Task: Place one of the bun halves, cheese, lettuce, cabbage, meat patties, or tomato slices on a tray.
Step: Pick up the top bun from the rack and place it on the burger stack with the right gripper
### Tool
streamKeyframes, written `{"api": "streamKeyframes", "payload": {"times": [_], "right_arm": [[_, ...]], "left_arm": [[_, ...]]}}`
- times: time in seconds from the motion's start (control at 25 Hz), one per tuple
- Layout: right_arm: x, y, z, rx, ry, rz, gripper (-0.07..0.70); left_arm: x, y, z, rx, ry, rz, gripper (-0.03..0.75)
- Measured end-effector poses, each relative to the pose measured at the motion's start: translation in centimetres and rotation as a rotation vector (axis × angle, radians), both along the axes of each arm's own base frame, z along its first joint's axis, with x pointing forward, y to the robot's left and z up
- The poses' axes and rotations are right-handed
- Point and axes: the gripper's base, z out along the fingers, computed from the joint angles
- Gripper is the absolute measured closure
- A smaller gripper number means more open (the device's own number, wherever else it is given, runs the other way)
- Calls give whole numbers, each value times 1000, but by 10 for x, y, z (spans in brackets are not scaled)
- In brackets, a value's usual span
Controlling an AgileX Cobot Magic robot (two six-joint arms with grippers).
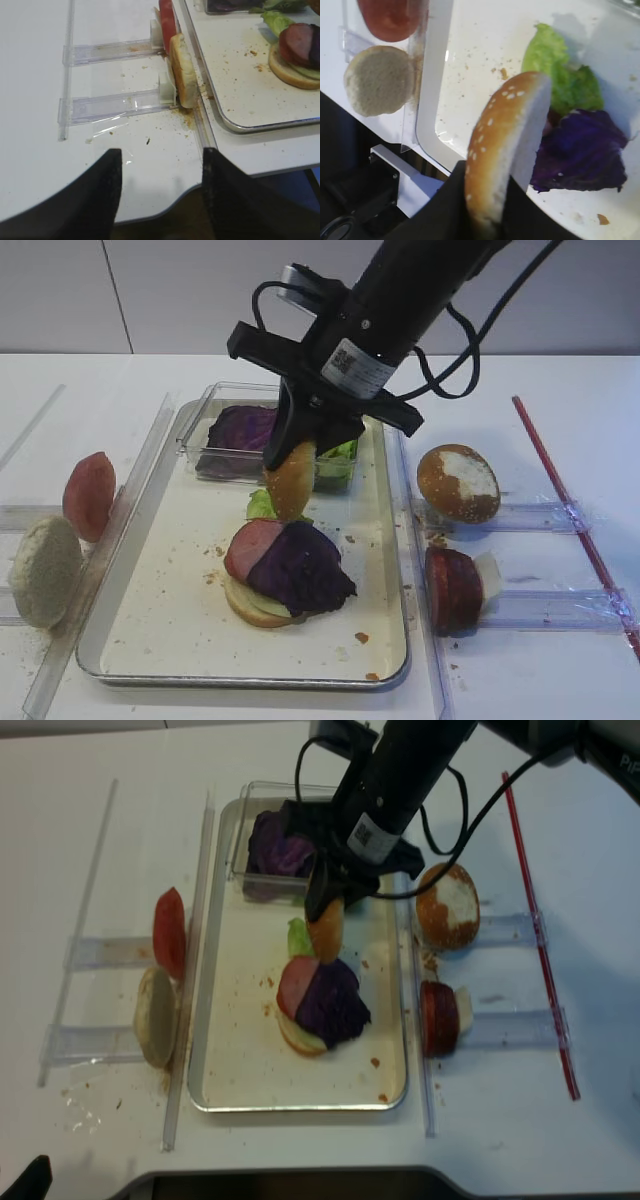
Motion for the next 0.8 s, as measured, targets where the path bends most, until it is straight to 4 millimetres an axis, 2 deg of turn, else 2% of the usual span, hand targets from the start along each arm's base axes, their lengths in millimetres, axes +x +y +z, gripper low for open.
{"api": "streamKeyframes", "payload": {"times": [0.32, 0.44, 0.8], "right_arm": [[-10, 19, 5, 103, -14, 66, 500], [-14, 24, 2, 145, -25, 77, 500], [-49, 13, 8, 359, -102, 58, 500]], "left_arm": [[0, 0, 0, 0, 0, 0, 365], [0, 0, 0, 0, 0, 0, 365], [0, 0, 0, 0, 0, 0, 365]]}}
